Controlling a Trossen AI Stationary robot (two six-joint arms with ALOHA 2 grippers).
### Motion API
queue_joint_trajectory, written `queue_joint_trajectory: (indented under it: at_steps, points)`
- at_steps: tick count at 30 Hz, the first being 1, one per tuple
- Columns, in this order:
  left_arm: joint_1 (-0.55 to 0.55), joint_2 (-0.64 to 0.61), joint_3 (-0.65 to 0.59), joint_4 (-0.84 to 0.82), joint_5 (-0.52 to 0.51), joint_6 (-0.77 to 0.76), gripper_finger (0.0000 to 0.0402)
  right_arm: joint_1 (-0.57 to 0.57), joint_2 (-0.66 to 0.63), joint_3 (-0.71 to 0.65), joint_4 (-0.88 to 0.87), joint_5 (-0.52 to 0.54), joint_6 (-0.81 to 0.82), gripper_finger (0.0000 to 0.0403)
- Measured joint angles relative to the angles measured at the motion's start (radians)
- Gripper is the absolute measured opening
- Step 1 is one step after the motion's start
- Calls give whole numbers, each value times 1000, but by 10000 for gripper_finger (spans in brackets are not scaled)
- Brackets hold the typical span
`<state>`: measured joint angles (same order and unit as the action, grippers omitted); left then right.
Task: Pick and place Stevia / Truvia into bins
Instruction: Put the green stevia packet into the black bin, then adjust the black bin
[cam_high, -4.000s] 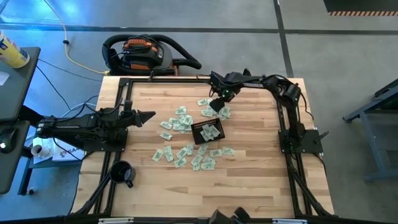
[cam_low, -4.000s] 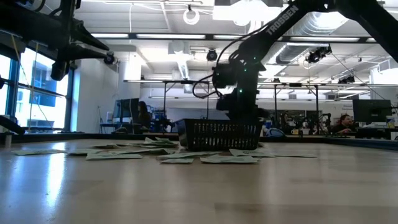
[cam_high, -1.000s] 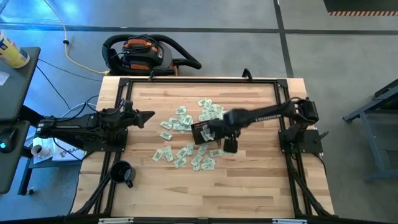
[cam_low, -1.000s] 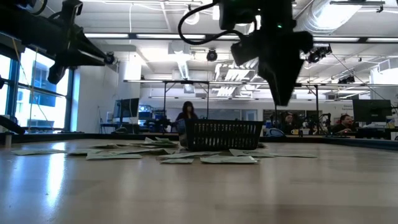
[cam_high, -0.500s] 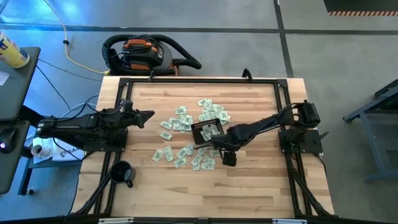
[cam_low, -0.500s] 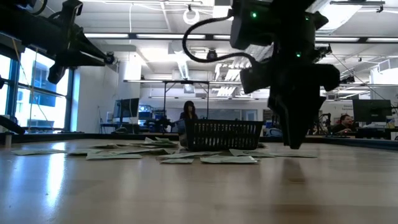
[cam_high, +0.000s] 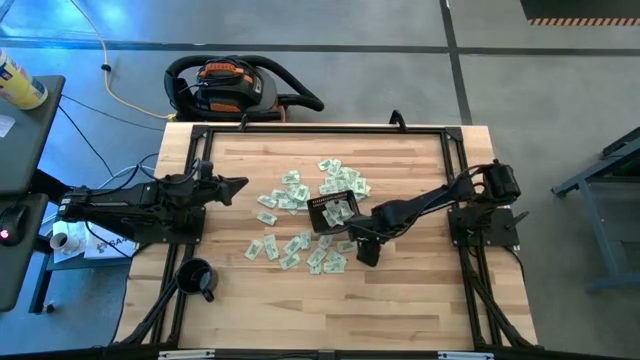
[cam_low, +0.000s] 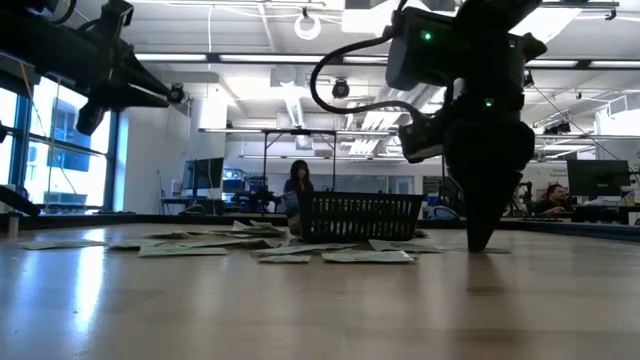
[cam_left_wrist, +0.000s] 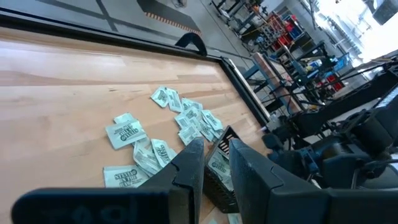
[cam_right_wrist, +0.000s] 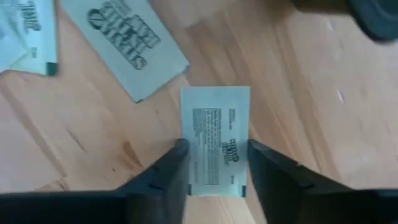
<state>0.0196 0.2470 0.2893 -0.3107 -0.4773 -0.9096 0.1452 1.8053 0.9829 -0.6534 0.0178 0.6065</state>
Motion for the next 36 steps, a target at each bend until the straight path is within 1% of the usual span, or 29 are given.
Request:
queue_joint_trajectory:
  at_steps: [3,6,7,8,12,14,17,18,20,21,24,28,30,32,34,36]
  points:
    - [0,0,0,-7,-14,0,111,0,1,-1,-14,2,22,83]
    - [0,0,0,-7,-19,0,111,-1,2,8,-29,-21,72,25]
    - [0,0,0,-7,-19,0,111,0,1,21,-42,-25,86,14]
    - [0,0,0,-7,-19,0,111,4,-1,36,-57,-24,92,9]
    - [0,0,0,-7,-19,0,111,23,-29,142,-141,14,91,22]
    - [0,0,0,-7,-19,0,111,24,-59,221,-164,72,87,18]
    - [0,0,0,-7,-19,21,111,0,-69,312,-210,216,44,5]
    - [0,0,0,-7,-19,26,111,-19,-67,339,-201,263,34,6]
    - [0,0,0,-7,-19,33,111,-77,-62,383,-109,295,-11,16]
    - [0,0,0,-7,-19,36,111,-108,-56,392,-63,269,-40,23]
    - [0,0,0,-6,-6,41,111,-192,-16,399,1,125,-86,44]
    - [0,0,0,-6,32,41,111,-257,26,400,-38,-20,-35,79]
    - [0,0,0,-7,54,41,111,-266,29,402,-60,-59,-31,97]
    - [0,0,0,-6,81,41,111,-256,29,401,-85,-50,-31,116]
    - [0,0,0,-7,95,41,111,-238,20,402,-98,-13,-32,133]
    - [0,0,0,-6,98,41,111,-217,7,402,-147,24,-55,149]
